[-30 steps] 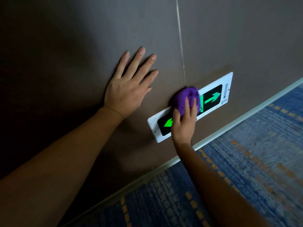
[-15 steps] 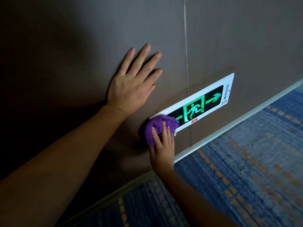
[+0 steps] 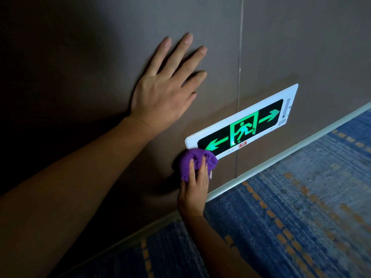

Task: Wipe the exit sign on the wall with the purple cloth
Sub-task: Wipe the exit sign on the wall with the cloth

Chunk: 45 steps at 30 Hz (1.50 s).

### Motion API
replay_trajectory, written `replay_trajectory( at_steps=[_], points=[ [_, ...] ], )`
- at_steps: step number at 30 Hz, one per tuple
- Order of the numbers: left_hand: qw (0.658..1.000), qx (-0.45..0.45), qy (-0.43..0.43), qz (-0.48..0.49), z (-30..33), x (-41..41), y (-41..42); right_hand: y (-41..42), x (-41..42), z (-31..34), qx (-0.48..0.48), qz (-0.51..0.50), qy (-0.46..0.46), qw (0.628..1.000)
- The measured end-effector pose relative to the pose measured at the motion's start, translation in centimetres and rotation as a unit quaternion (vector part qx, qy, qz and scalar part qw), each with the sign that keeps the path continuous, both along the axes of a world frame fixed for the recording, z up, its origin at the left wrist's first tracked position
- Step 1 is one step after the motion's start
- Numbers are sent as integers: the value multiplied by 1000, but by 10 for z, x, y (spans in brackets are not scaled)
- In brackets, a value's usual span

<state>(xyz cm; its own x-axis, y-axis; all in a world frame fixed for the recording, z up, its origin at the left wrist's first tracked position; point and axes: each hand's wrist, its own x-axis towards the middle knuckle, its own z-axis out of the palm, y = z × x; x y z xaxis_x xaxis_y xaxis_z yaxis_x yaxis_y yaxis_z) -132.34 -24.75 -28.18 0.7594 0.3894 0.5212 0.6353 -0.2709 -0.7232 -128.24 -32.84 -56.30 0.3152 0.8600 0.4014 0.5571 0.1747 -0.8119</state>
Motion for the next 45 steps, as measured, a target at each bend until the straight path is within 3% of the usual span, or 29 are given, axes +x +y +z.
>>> replay_trajectory(
  at_steps=[4,9,12,15,20,26,30,34,42,45],
  points=[
    [1000,5,7,5,-1,0,2,-8,3,-4,-21,-1,51,998],
    [1000,6,12,5,-2,1,1,12,-2,62,81,-13,129,988],
    [1000,-1,7,3,-1,1,0,26,-3,81,112,-11,115,987],
    [1000,-2,0,3,-1,1,-1,19,-3,53,81,-4,113,990],
    [1000,17,9,2,-1,0,3,8,-10,12,-32,-22,212,976],
    [1000,17,8,4,-2,0,2,21,-1,37,-53,-83,333,938],
    [1000,14,21,2,-4,-1,4,46,31,47,-23,-114,357,927],
    [999,19,33,-13,-5,-3,6,70,60,55,-58,-167,441,880],
    [999,-2,34,11,-1,1,-1,15,-23,53,-120,-91,410,900],
    [991,-65,120,-3,3,17,-3,28,-1,61,-130,-104,440,883]
  ],
)
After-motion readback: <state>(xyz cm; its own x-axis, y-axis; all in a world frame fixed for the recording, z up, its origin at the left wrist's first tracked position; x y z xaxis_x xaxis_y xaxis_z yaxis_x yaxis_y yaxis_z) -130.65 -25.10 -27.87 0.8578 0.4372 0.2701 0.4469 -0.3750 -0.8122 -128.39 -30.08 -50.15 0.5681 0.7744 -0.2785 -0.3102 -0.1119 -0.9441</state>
